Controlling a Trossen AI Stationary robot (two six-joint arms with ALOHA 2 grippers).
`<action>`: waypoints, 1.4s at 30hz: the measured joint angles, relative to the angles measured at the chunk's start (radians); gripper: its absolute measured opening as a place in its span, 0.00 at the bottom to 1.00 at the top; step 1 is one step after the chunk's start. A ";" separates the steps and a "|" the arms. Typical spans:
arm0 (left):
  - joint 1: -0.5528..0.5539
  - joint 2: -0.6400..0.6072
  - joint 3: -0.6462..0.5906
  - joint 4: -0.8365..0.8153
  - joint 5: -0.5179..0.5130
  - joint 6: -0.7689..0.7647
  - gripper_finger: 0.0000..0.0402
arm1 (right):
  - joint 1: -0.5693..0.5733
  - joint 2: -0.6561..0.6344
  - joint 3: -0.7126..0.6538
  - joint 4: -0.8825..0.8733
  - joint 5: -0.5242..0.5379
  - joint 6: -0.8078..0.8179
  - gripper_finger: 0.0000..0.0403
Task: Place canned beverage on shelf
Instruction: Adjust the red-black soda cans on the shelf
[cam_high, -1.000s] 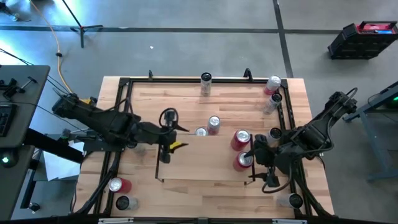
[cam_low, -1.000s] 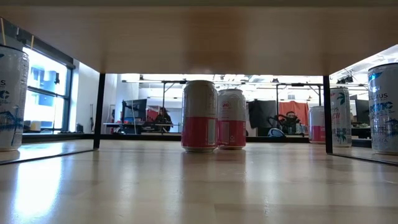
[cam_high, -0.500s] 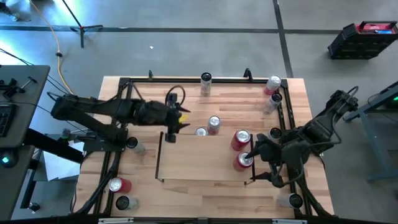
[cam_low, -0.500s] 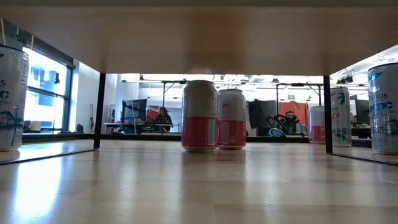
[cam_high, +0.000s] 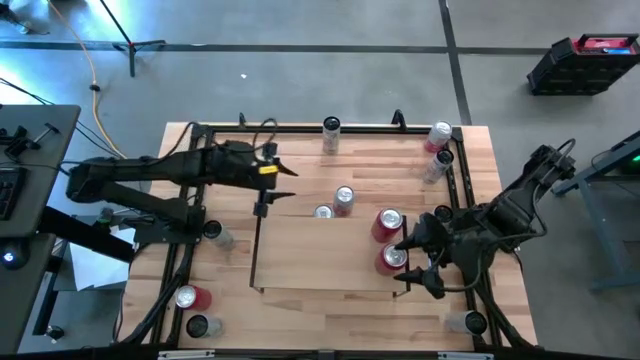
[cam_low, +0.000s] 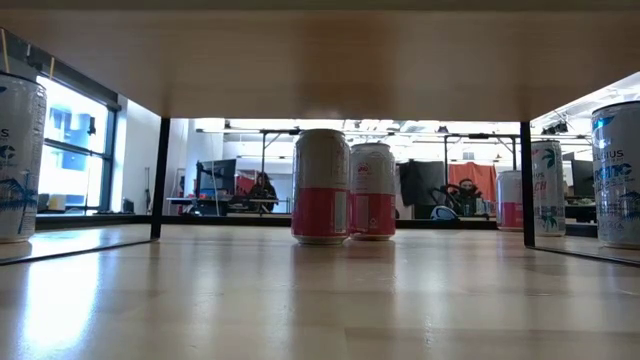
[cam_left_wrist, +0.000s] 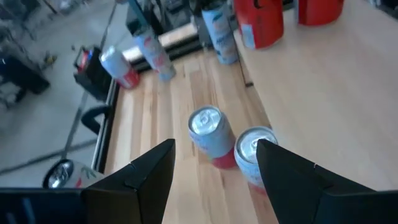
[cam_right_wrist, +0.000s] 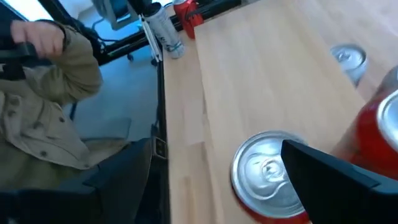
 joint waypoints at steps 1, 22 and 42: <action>0.009 -0.019 -0.016 0.012 0.009 0.005 0.54 | 0.000 0.001 0.000 0.002 0.002 0.017 0.85; 0.075 -0.135 -0.211 0.184 0.060 -0.048 0.54 | -0.183 0.005 0.000 -0.086 0.098 -0.038 0.85; 0.074 -0.135 -0.211 0.179 0.059 -0.080 0.54 | -0.249 0.006 0.000 -0.086 0.012 -0.100 0.85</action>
